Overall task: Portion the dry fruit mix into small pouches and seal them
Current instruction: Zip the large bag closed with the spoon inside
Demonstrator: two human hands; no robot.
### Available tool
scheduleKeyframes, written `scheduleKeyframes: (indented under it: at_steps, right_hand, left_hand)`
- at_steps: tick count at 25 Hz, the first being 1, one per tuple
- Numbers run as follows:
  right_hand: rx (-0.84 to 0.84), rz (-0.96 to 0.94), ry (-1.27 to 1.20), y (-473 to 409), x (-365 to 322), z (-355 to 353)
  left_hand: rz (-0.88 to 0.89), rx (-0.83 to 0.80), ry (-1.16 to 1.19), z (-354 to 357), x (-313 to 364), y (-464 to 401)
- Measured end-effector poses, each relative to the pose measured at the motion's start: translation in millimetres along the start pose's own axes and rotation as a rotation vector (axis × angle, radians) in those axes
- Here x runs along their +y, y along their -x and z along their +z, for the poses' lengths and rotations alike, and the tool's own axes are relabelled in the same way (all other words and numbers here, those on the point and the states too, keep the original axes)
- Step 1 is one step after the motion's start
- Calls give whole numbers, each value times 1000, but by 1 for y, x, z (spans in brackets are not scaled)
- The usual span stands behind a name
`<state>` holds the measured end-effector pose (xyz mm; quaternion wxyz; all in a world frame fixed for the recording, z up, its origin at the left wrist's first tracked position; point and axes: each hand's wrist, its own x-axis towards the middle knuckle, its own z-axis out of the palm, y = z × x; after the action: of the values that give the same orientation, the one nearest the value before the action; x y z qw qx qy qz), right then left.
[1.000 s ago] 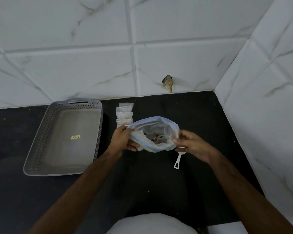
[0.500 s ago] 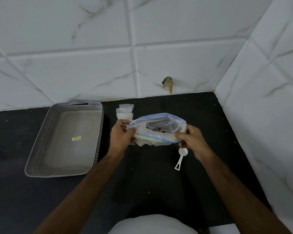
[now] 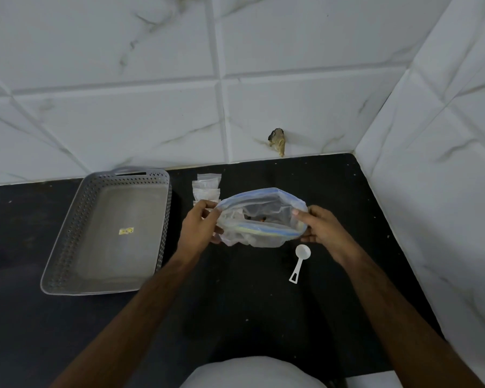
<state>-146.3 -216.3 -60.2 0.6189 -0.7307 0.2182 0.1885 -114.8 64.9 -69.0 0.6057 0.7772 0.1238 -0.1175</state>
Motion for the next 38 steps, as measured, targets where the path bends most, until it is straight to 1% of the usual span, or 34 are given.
scheduleKeyframes:
  at_steps: [3, 7, 9, 11, 14, 17, 18, 19, 21, 22, 24, 26, 28, 31, 34, 36, 37, 38]
  right_hand:
    - [-36, 16, -144, 0, 0, -9]
    - [-70, 16, -217, -2, -1, -11]
    - [-68, 13, -198, -1, -3, -11]
    - [8, -12, -27, 0, -5, -9]
    - [209, -112, 363, -2, -3, -5]
    - [370, -192, 582, -4, 5, 4]
    - [387, -205, 613, -6, 8, 6]
    - [355, -214, 579, -6, 9, 7]
    - [182, -203, 328, -3, 7, 7]
    - [91, -179, 201, 1, 4, 5]
    - [-27, -128, 102, 4, 0, -1]
    - [-40, -128, 145, 1, -1, -6]
    - [-58, -155, 233, -3, -2, -11]
    - [-171, -151, 287, -4, -11, -13]
    - [-288, -145, 358, -1, -23, -8]
    - [-400, -134, 294, 4, -31, -3]
    - [-446, -91, 226, 6, -35, 0]
    - [-457, -43, 173, 6, -38, 3]
  left_hand:
    - [-50, -81, 134, -5, 2, -1]
    - [-183, -311, 325, -13, 5, -6]
    - [-212, -358, 395, -16, 6, -5]
    - [-179, -280, 353, -15, 8, -3]
    - [-21, -74, 94, -8, 8, -2]
    - [152, 51, -161, 2, 7, 1]
    - [187, 81, -239, 5, 9, 4]
    - [212, 109, -310, 7, 10, 5]
    - [239, 101, -396, 6, 10, 3]
    - [233, 46, -415, 4, 9, 1]
    - [202, -123, -431, -1, 6, -4]
    - [225, -252, -486, -6, 4, -6]
    - [222, -315, -501, -6, 6, -7]
    - [66, -458, -305, -2, 13, -5]
    - [8, -572, -205, 1, 18, -4]
    - [-42, -581, -182, 5, 23, 0]
    - [-65, -558, -168, 6, 26, 2]
    - [-72, -546, -151, 6, 27, 2]
